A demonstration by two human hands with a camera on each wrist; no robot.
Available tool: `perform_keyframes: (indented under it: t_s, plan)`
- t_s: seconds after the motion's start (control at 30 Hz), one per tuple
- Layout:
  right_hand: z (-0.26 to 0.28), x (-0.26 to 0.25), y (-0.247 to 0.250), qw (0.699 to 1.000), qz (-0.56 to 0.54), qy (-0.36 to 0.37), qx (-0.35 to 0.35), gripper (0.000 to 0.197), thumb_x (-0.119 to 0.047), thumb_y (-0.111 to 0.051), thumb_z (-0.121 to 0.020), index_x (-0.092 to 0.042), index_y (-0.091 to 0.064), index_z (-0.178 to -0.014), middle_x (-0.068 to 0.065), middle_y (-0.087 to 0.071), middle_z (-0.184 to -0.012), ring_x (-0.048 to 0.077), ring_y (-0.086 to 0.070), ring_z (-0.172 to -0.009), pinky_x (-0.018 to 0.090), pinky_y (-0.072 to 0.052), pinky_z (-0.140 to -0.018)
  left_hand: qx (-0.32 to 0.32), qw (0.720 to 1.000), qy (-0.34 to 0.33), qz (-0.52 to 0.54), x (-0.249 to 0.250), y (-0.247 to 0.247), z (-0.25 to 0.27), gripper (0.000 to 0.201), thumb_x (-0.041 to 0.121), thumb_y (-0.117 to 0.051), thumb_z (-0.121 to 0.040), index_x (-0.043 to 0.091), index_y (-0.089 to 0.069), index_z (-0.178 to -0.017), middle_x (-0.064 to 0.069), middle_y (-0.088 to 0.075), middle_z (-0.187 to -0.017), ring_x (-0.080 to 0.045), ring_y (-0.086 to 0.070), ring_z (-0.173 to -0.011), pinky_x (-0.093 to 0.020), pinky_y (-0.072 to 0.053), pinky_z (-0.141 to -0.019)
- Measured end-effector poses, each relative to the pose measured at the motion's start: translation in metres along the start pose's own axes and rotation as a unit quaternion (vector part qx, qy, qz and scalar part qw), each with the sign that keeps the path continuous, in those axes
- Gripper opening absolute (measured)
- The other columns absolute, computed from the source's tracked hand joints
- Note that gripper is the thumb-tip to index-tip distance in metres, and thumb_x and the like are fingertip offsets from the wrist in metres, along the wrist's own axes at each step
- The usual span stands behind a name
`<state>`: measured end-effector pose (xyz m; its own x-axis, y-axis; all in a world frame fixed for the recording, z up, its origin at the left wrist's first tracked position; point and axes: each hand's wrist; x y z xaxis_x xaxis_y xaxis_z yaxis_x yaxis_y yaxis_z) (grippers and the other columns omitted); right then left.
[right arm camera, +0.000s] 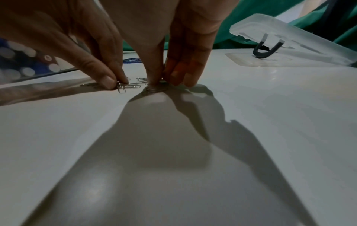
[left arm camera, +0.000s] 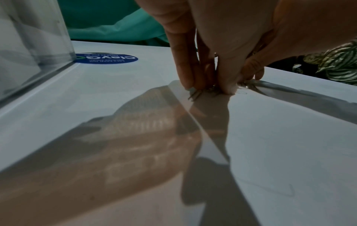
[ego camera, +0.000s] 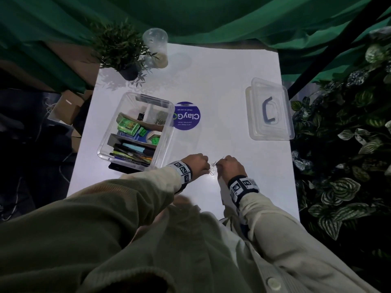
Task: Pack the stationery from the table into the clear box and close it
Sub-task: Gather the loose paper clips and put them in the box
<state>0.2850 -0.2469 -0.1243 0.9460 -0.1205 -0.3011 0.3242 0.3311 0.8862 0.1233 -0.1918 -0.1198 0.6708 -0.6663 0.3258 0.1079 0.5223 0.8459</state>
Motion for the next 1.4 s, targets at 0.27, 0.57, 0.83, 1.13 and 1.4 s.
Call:
perform_keyframes:
  t_s: [0.27,0.57,0.83,1.13,1.4]
  plan:
    - [0.011,0.005,-0.005,0.994,-0.038,0.071,0.07,0.022,-0.004,-0.075,-0.067,-0.015,-0.071,-0.087,0.009,-0.059,-0.084,0.03,-0.058,-0.067,0.028,-0.043,-0.049,0.031,0.998,0.051,0.002,0.016,0.005,-0.005,0.024,0.018,-0.042,-0.093,0.007,-0.062,-0.101,-0.011,-0.061,-0.103,-0.028,-0.056,-0.097,-0.035,-0.042,-0.074]
    - [0.009,0.004,-0.003,0.998,-0.014,0.032,0.045,0.01,-0.005,-0.062,-0.082,-0.004,-0.071,-0.084,0.015,-0.059,-0.088,0.034,-0.057,-0.086,0.029,-0.036,-0.057,0.036,0.994,0.088,0.052,0.011,0.019,-0.01,0.024,0.017,-0.042,-0.093,0.008,-0.063,-0.1,-0.011,-0.063,-0.102,-0.03,-0.058,-0.095,-0.033,-0.04,-0.073]
    - [-0.007,-0.007,0.005,0.999,0.045,0.008,-0.015,0.027,-0.016,-0.043,-0.095,-0.003,-0.061,-0.112,0.013,-0.056,-0.114,0.032,-0.055,-0.107,0.037,-0.047,-0.081,0.16,0.97,0.115,0.141,-0.002,0.078,0.008,0.012,0.014,-0.056,-0.084,0.011,-0.067,-0.087,-0.006,-0.067,-0.085,-0.024,-0.06,-0.08,-0.032,-0.049,-0.073]
    - [-0.014,-0.023,0.001,0.998,0.055,-0.018,-0.013,0.024,-0.012,-0.043,-0.094,-0.003,-0.051,-0.115,0.013,-0.05,-0.121,0.03,-0.049,-0.114,0.036,-0.043,-0.088,0.293,0.894,0.277,0.196,-0.07,0.148,0.058,0.012,0.014,-0.058,-0.082,0.009,-0.069,-0.081,-0.008,-0.07,-0.08,-0.024,-0.063,-0.077,-0.025,-0.048,-0.069]
    - [-0.03,-0.051,0.038,0.981,-0.169,-0.068,0.061,0.025,-0.013,-0.042,-0.096,0.003,-0.06,-0.102,0.022,-0.062,-0.109,0.036,-0.059,-0.103,0.033,-0.043,-0.083,0.215,0.859,0.422,0.194,-0.099,0.134,0.068,0.025,0.023,-0.051,-0.085,0.008,-0.071,-0.088,-0.01,-0.07,-0.089,-0.028,-0.067,-0.085,-0.031,-0.055,-0.071]
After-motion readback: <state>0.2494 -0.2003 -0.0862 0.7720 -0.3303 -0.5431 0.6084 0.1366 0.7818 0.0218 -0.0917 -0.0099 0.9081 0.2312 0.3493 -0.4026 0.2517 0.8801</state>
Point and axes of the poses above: each hand's wrist, its own z-axis away from the middle knuckle, its own y-axis out of the back of the hand, x = y × z
